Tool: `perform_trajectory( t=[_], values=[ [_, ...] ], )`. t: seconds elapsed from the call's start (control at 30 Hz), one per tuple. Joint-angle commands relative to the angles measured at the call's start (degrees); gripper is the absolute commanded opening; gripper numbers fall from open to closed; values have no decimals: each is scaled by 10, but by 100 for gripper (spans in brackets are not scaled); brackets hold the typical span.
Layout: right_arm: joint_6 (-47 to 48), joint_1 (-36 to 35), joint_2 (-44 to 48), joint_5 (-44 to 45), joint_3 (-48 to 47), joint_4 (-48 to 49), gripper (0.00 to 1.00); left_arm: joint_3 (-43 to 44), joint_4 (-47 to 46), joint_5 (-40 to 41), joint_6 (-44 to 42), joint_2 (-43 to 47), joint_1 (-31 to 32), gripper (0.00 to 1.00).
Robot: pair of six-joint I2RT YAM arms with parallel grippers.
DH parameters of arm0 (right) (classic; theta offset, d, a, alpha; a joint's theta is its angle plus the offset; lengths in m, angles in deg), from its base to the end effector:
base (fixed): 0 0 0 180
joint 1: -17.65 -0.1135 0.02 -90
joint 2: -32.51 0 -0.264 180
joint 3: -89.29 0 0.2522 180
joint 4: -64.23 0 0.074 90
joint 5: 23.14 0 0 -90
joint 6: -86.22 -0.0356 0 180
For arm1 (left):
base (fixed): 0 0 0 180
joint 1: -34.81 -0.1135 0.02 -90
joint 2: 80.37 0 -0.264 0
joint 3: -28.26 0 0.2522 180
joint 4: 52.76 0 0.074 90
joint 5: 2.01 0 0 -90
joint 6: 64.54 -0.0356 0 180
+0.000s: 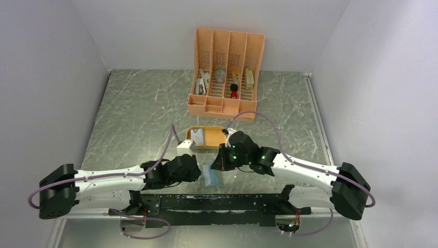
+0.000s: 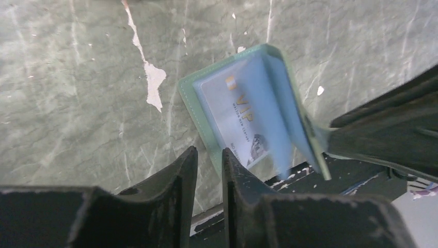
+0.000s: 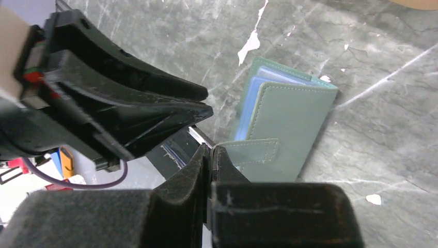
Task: Put the credit cards into the card holder
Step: Close the card holder at the center of the board.
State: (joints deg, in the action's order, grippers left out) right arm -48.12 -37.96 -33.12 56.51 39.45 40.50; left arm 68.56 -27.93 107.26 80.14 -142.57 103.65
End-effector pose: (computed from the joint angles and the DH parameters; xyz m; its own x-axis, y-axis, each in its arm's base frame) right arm 0.1291 0.1999 0.2160 -0.8791 -0.0672 -0.4718 -0.3854 0.6826 0.6209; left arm 0.0848 -0.1866 0.1746 -0.8036 -0.0576 -0.5923 0.2473 0.8730 -0.4203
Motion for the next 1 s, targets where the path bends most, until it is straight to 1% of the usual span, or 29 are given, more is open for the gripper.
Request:
perform_trajectory(
  t=[0.0,0.07,0.17,0.5,0.6,0.63,0.7,0.8,0.97],
  values=[
    [-16,-4,-24,-20,2,51,0,-5,61,46,16,55,2,32],
    [-18,-9,-46,-24,-1,63,0,-10,84,59,33,88,2,36],
    [-22,-14,-64,-24,0,76,0,-17,88,59,48,111,2,38],
    [-30,-42,-157,-46,-23,119,1,-25,112,67,64,160,2,39],
    [-19,-59,-170,-33,-46,103,37,-29,122,70,70,169,2,39],
    [-16,-62,-168,-29,-51,90,46,-29,126,72,71,173,2,39],
    [-11,-64,-158,-24,-60,67,57,-30,130,76,72,180,2,40],
    [2,-65,-136,-22,-74,28,66,-29,133,78,70,186,1,41],
    [31,-65,-56,2,-82,-53,68,-21,137,80,63,182,1,42]
  ],
)
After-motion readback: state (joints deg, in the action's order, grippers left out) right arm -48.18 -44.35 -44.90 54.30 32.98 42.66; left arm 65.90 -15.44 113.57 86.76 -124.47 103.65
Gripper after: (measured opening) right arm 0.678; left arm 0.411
